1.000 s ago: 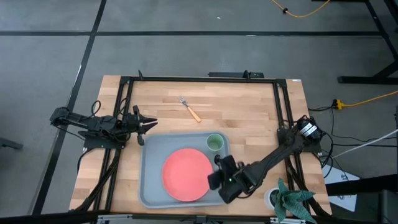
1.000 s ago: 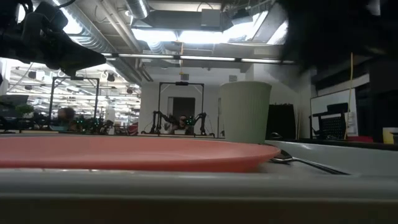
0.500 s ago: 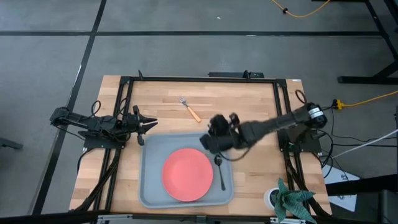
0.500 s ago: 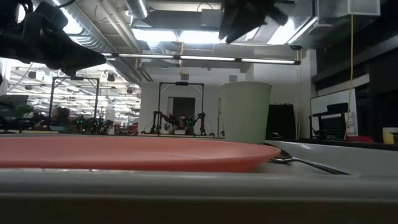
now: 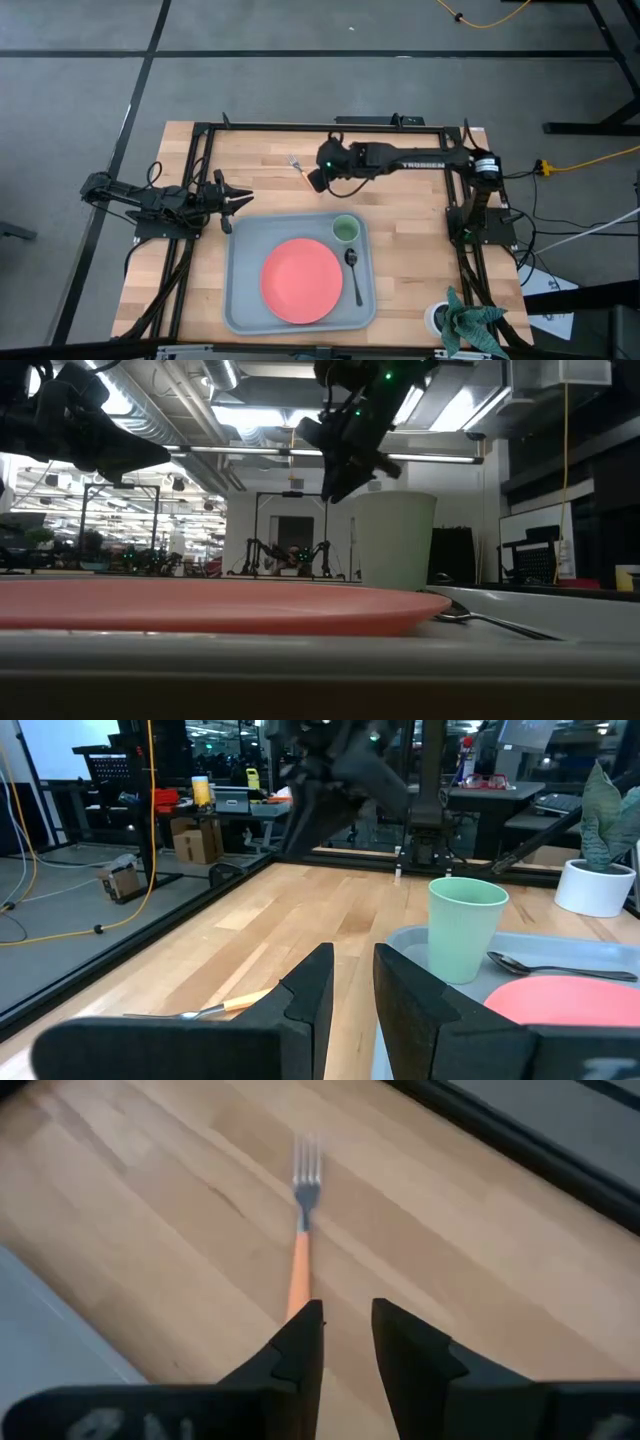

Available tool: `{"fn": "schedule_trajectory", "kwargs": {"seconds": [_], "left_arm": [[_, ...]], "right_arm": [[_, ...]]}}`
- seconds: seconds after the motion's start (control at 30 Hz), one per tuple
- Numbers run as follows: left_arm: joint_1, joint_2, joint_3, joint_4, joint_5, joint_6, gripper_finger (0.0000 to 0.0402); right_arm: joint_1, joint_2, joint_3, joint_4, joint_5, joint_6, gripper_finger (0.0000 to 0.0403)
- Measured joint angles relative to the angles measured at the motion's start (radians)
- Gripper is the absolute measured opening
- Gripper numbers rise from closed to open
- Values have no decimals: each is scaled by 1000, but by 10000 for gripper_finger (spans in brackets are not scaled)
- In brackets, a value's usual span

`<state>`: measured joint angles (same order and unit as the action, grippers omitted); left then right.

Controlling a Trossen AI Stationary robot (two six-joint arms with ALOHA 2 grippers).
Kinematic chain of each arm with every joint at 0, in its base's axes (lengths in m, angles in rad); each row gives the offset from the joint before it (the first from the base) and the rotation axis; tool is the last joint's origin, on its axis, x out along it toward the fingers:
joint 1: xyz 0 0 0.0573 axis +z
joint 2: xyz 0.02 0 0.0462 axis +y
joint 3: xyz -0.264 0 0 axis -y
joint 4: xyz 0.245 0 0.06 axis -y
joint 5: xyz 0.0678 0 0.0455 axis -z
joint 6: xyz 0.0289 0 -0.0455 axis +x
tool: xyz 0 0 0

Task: Pick and place plate/cup/fork/spoon on tray
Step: Adjust the gray serving tray

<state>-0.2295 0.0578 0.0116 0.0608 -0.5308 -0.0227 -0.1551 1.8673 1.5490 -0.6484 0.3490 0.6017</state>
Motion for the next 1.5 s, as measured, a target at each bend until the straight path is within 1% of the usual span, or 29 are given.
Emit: {"fn": "schedule_trajectory", "kwargs": {"seconds": [0.1,0.3,0.5,0.57,0.67,0.73,0.83,0.9,0.97,1.07,1.13,1.27,1.33,1.5], "left_arm": [[0,0,0,0,0,0,69],[0,0,0,0,0,0,69],[0,0,0,0,0,0,69],[0,0,0,0,0,0,69],[0,0,0,0,0,0,69],[0,0,0,0,0,0,69],[0,0,0,0,0,0,69],[0,0,0,0,0,0,69],[0,0,0,0,-1,0,69],[0,0,0,0,-2,0,69],[0,0,0,0,-2,0,69],[0,0,0,0,-2,0,69],[0,0,0,0,-2,0,69],[0,0,0,0,-2,0,69]], "right_arm": [[-19,2,0,50,-11,-84,94],[-20,6,0,30,-13,-169,94],[-7,6,0,9,-19,-191,94],[-1,6,0,-25,-78,-195,94],[3,-16,-22,-111,-232,-189,94],[11,-77,-70,-146,-246,-199,94],[16,-228,-205,-100,-189,-244,94],[16,-342,-338,-31,-151,-235,94],[15,-472,-497,79,-130,-212,94],[21,-680,-746,296,-130,-176,94],[38,-800,-896,396,-160,-154,94],[88,-999,-1091,549,-166,-97,94],[109,-1088,-1179,610,-166,-171,94],[170,-1284,-1388,844,-166,-408,94]]}}
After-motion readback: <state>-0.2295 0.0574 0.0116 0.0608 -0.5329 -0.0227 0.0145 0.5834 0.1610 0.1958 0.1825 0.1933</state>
